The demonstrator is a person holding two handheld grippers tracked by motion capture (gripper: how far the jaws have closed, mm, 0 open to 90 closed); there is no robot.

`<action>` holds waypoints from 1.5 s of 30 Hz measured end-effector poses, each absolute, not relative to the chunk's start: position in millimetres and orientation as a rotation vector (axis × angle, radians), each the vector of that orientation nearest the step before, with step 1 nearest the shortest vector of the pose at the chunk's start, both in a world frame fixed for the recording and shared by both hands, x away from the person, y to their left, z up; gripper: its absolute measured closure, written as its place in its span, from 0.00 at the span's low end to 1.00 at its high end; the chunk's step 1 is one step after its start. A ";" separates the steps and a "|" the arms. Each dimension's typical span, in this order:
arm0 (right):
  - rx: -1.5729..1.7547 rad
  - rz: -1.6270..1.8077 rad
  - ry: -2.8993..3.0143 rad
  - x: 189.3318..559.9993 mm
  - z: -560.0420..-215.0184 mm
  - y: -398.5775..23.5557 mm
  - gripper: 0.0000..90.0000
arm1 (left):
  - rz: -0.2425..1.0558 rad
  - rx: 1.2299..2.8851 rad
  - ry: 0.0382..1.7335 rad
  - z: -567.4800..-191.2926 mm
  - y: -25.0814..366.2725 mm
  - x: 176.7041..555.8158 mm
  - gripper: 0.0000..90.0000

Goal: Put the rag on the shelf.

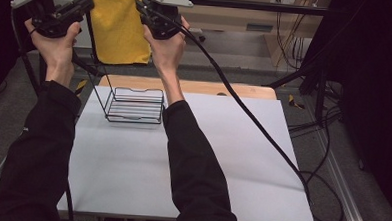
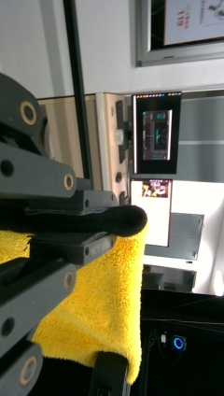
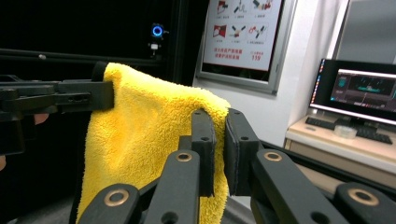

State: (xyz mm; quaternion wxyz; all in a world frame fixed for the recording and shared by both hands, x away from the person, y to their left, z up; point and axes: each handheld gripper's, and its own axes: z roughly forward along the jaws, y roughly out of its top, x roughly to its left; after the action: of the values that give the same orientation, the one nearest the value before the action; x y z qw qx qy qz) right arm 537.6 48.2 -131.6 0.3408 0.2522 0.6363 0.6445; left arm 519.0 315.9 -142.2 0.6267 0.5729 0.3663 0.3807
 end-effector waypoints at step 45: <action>0.576 1.560 1.869 514.2 -185.3 51.9 0.92 | 0.831 1.430 0.824 -214.9 335.3 484.7 0.89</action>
State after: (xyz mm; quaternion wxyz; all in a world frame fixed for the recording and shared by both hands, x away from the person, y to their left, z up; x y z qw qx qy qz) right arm 514.2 51.9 -185.3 0.3144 0.2184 0.7093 0.5919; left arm 484.7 335.3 -214.9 0.6027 0.6176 0.3557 0.3589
